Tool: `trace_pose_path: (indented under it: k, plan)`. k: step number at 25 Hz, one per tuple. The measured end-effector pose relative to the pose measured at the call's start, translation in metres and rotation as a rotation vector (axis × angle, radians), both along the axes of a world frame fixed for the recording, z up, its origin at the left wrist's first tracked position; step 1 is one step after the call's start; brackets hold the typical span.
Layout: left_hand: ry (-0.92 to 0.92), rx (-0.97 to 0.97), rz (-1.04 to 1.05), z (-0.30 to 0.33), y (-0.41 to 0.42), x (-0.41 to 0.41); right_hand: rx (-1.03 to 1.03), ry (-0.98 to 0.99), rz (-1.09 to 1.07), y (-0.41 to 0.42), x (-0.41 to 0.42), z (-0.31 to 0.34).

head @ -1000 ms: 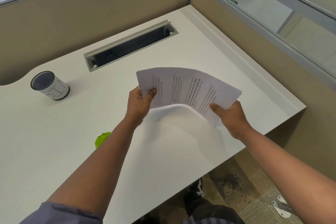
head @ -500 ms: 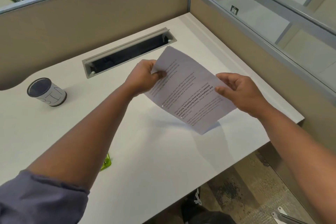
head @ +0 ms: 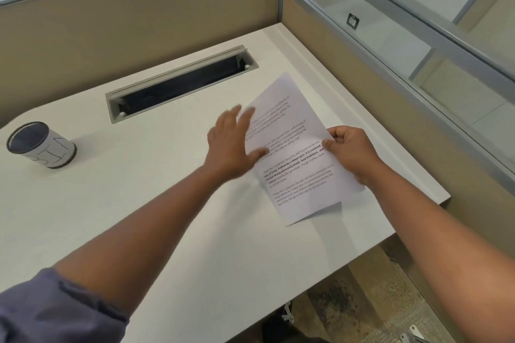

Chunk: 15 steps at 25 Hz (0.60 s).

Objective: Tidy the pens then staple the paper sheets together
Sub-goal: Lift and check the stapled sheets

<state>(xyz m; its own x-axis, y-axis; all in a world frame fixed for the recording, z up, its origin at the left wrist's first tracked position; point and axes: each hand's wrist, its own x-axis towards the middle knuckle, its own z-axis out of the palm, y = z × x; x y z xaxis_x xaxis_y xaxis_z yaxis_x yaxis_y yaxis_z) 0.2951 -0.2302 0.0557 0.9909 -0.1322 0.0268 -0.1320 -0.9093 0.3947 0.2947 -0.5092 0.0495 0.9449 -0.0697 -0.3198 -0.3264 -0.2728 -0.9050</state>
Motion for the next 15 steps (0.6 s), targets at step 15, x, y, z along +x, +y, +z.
trace_pose_path:
  k: [15]
  plan:
    - [0.280,0.197,-0.111,-0.087,-0.031,-0.043,-0.232,0.134,0.037,-0.006,0.040,-0.050]
